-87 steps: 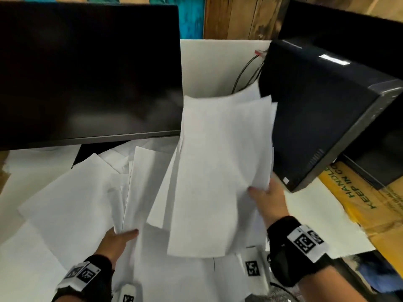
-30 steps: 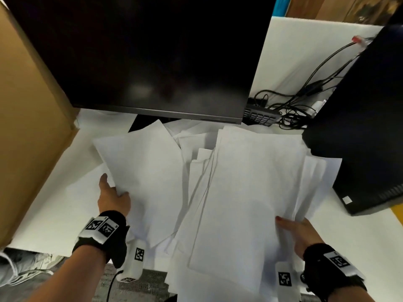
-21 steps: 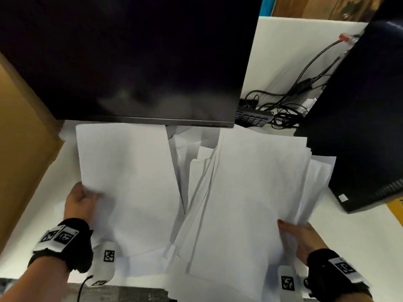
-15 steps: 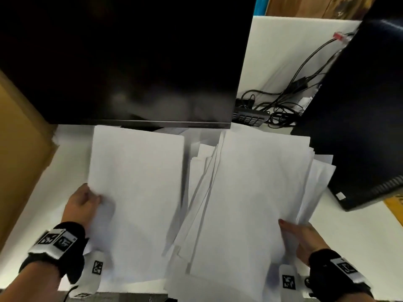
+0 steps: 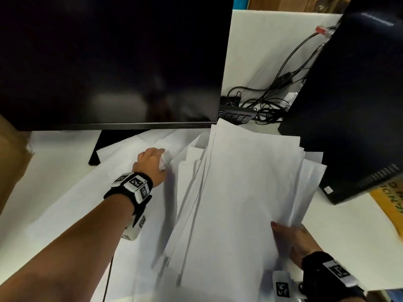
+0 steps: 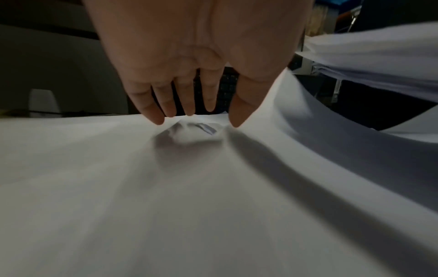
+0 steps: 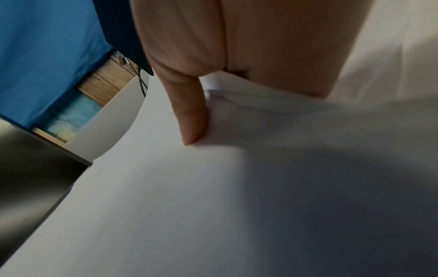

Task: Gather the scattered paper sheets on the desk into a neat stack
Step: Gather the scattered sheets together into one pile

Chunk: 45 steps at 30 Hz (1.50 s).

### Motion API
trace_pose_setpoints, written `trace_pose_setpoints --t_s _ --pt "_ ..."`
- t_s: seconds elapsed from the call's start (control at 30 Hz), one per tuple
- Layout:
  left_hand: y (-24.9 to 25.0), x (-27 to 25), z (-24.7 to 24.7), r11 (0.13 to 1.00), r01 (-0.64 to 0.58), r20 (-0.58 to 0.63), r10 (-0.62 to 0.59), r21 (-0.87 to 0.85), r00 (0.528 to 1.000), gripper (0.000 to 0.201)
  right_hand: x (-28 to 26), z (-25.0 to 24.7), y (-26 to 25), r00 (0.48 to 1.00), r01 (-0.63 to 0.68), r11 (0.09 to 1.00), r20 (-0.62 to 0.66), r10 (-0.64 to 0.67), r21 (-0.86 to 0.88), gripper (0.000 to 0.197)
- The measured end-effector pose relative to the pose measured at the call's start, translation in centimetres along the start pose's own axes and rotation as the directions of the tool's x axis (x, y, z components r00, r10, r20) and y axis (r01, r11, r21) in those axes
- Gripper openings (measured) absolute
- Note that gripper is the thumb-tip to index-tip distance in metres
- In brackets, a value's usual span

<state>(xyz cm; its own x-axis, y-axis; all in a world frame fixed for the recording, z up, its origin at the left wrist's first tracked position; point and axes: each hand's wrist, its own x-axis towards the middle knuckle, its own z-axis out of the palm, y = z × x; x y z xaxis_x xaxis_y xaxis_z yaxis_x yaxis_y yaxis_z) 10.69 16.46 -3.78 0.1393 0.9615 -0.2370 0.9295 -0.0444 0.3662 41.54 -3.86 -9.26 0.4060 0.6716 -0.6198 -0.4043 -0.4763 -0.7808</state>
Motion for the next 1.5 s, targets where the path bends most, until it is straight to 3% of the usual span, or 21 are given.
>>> trace_pose_setpoints --t_s 0.23,0.33,0.43,0.53,0.63,0.67,0.7,0.77,0.8,0.83,0.97,1.1,1.17,1.23,1.27,1.3,1.4,1.5 --pt "1.8 1.8 1.6 0.979 -0.025 0.063 0.012 0.203 0.998 0.073 -0.1 0.0 0.3 1.000 0.006 0.999 0.015 -0.007 0.034 0.014" --pt "2.4 1.2 1.8 0.969 -0.044 0.007 0.044 0.244 0.999 0.052 -0.1 0.0 0.3 1.000 0.006 0.999 0.028 -0.007 0.049 0.015" --pt "2.1 0.2 1.9 0.974 -0.030 0.033 0.023 0.225 0.999 0.029 0.0 -0.1 0.2 0.999 0.001 0.999 0.042 -0.004 0.052 0.016" --pt "-0.1 -1.4 1.7 0.979 0.055 0.198 -0.094 0.197 0.976 0.016 0.1 -0.3 0.3 0.998 -0.011 0.999 0.059 0.008 0.049 0.019" --pt "-1.7 -2.9 1.2 0.973 0.108 0.469 -0.192 0.202 0.862 0.025 0.3 -0.4 0.3 0.997 -0.007 0.999 0.073 0.004 0.031 0.024" --pt "-1.9 -3.4 1.0 0.973 0.126 0.484 -0.206 0.194 0.850 0.028 0.3 -0.3 0.2 0.997 -0.005 1.000 0.080 0.002 0.027 0.020" --pt "-2.2 -3.8 0.8 0.974 0.150 0.419 -0.209 0.170 0.884 0.035 0.2 -0.3 0.1 0.996 -0.004 1.000 0.086 0.001 0.027 0.017" --pt "-2.5 -4.2 0.6 0.966 0.257 0.117 -0.254 -0.014 0.960 0.043 0.1 -0.2 0.1 0.996 -0.006 1.000 0.091 0.004 0.028 0.015" --pt "-2.5 -4.3 0.7 0.945 0.302 0.006 -0.303 -0.128 0.953 0.049 0.1 -0.3 0.1 0.996 -0.007 1.000 0.091 0.005 0.027 0.015" --pt "-2.2 -4.5 0.7 0.921 0.329 -0.024 -0.341 -0.208 0.940 0.056 0.1 -0.3 0.1 0.996 -0.008 1.000 0.093 0.006 0.024 0.014" --pt "-0.6 -5.4 1.9 0.863 0.374 0.128 -0.351 -0.341 0.928 0.072 0.1 -0.3 0.1 0.996 -0.003 1.000 0.088 0.002 0.012 0.014" --pt "0.2 -6.3 3.0 0.896 0.321 0.335 -0.214 -0.306 0.918 0.076 0.0 0.0 0.0 0.994 -0.006 1.000 0.107 0.003 0.031 0.014" --pt "0.4 -6.7 3.6 0.903 0.308 0.429 -0.162 -0.299 0.889 0.063 0.1 0.0 -0.1 0.994 -0.003 1.000 0.112 0.000 0.025 0.015" --pt "0.6 -7.4 4.0 0.905 0.269 0.431 -0.109 -0.330 0.896 0.017 0.1 0.0 -0.1 0.995 0.004 1.000 0.102 -0.005 0.009 0.015" --pt "0.7 -7.8 3.8 0.910 0.248 0.418 -0.092 -0.334 0.904 0.006 0.2 0.0 0.0 0.996 0.007 1.000 0.092 -0.007 0.004 0.014" --pt "0.5 -8.1 3.8 0.907 0.226 0.390 -0.077 -0.355 0.918 0.017 0.2 -0.1 0.0 0.997 0.009 1.000 0.081 -0.009 -0.006 0.014" --pt "-0.8 -9.1 2.9 0.851 0.241 0.283 -0.115 -0.467 0.952 0.010 0.5 -0.3 0.3 0.998 0.023 0.999 0.051 -0.021 -0.039 0.017" --pt "-2.9 -10.5 1.7 0.773 0.297 0.189 -0.230 -0.560 0.955 0.030 0.7 -0.3 0.4 0.999 0.029 0.997 0.037 -0.026 -0.070 0.019"
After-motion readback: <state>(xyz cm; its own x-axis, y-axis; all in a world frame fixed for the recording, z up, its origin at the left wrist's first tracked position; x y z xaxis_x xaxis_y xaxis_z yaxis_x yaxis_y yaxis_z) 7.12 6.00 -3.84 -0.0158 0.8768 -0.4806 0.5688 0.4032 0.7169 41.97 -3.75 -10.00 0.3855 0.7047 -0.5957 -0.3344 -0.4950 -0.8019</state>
